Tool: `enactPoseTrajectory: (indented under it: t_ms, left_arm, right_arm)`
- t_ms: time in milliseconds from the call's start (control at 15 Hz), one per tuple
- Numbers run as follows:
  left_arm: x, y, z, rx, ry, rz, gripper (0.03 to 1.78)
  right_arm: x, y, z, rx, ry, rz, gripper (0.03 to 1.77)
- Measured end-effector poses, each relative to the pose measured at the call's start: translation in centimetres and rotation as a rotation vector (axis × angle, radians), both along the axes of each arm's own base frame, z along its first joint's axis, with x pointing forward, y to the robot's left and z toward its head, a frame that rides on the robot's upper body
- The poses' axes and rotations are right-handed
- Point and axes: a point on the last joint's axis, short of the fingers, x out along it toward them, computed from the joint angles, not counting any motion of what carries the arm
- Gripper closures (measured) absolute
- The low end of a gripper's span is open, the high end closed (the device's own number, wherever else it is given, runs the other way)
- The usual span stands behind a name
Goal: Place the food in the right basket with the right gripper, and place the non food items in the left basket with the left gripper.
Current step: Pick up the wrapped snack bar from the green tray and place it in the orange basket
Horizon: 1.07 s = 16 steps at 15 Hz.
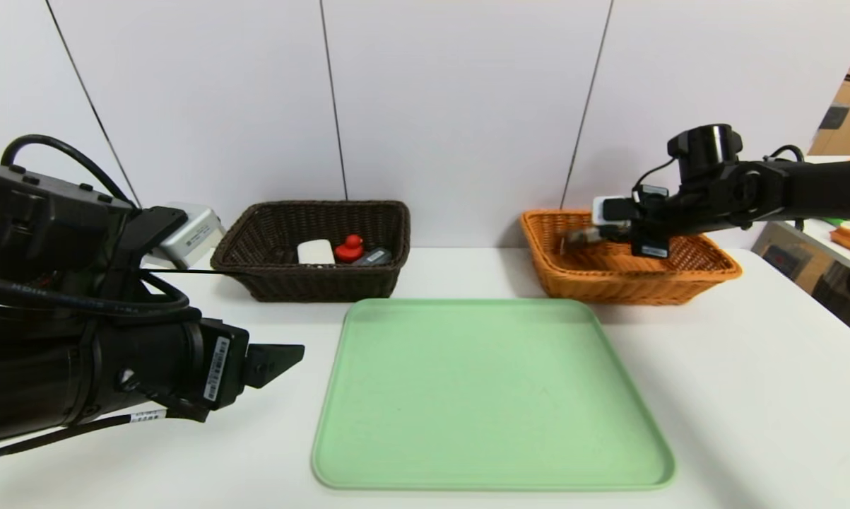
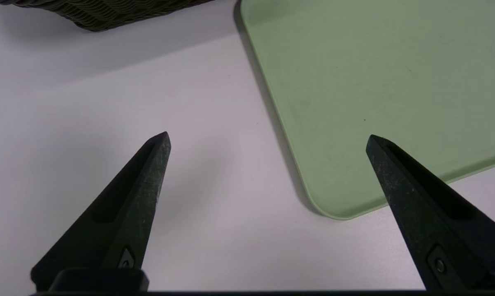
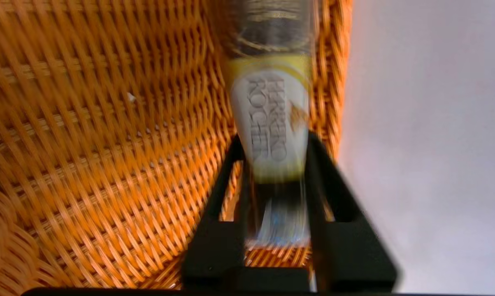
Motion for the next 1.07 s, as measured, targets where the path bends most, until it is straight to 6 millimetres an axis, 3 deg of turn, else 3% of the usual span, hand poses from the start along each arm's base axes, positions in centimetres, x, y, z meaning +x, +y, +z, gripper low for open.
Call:
enactPoseTrajectory:
  t_ms: [267, 600, 1067]
  left_arm:
    - [0.3, -0.2, 0.1, -0.011, -0.016, -0.003, 0.12]
    - [0.1, 0.0, 0.4, -0.018, -0.028, 0.002, 0.12]
    - [-1.8, 2.1, 2.4, -0.077, -0.117, 0.051, 0.12]
  right_arm:
    - [0.0, 0.3, -0.2, 0.01, 0.007, 0.009, 0.78]
    - [-1.0, 0.6, 1.8, 0.089, -0.009, -0.012, 0.45]
    - [-7.4, 0.5, 7.6, 0.32, 0.028, -0.139, 0.24]
